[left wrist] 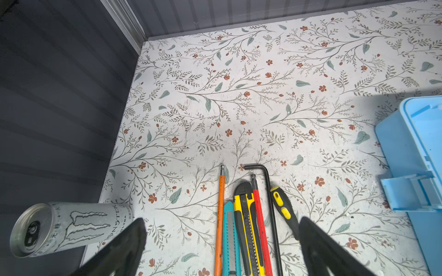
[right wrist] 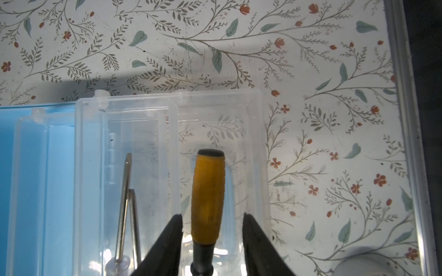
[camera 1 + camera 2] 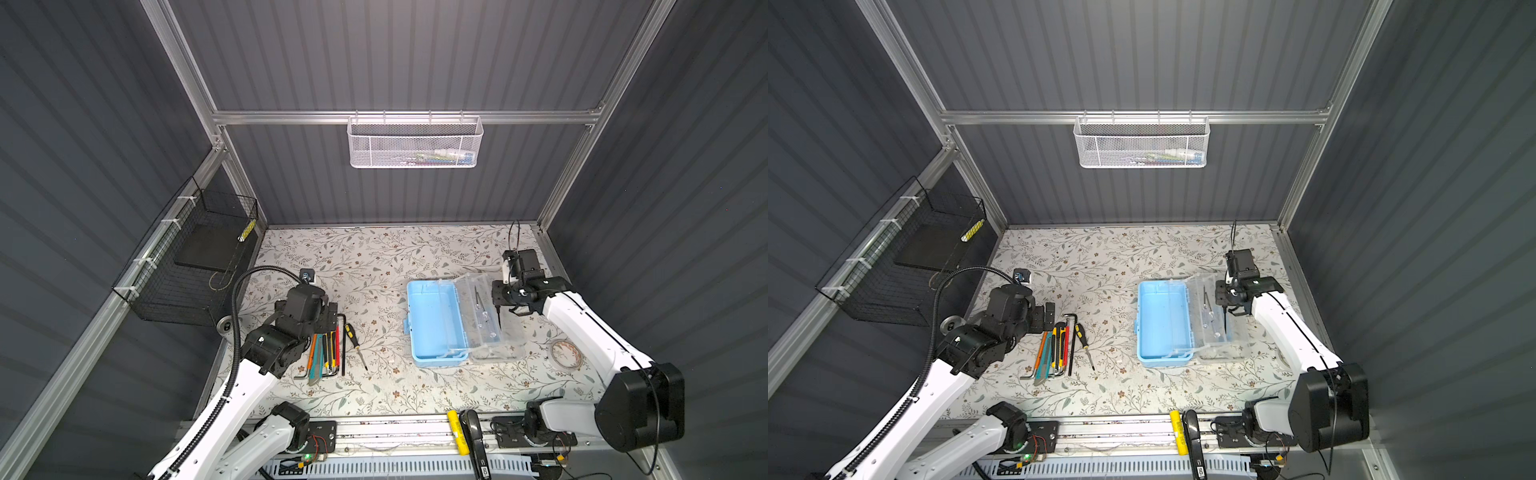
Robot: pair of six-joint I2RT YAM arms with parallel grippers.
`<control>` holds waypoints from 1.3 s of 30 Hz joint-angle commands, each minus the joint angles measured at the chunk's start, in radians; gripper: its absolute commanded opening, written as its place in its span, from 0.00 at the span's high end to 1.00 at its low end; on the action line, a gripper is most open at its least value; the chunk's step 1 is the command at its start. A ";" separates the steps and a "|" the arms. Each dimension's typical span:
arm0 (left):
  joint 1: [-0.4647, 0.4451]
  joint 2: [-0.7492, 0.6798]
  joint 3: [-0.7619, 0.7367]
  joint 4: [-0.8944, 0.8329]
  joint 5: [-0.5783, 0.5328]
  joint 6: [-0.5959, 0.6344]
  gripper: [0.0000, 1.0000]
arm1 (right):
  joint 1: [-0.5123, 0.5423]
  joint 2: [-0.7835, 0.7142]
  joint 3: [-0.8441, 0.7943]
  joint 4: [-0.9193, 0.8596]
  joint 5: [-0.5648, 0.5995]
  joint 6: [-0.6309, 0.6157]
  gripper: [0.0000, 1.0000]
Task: Pack the tool kit
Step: 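Release the yellow-handled screwdriver and lift the right gripper away, then move the right gripper to the tool pile and grasp the yellow-black screwdriver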
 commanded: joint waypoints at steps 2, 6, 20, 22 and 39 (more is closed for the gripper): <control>0.008 -0.008 0.000 0.011 0.007 0.019 0.01 | 0.044 -0.043 0.055 -0.057 0.026 0.017 0.54; 0.007 -0.011 -0.001 0.010 0.006 0.017 0.01 | 0.166 -0.072 0.079 -0.061 0.061 0.043 0.52; 0.007 -0.034 0.004 0.009 -0.002 0.012 0.00 | 0.670 0.184 0.167 0.202 -0.112 0.098 0.50; 0.007 -0.044 0.006 0.002 -0.013 0.008 0.01 | 0.723 0.262 0.204 0.221 -0.132 0.098 0.50; 0.007 -0.124 0.014 -0.010 -0.034 0.002 0.01 | 0.900 0.852 0.607 0.252 -0.098 0.080 0.49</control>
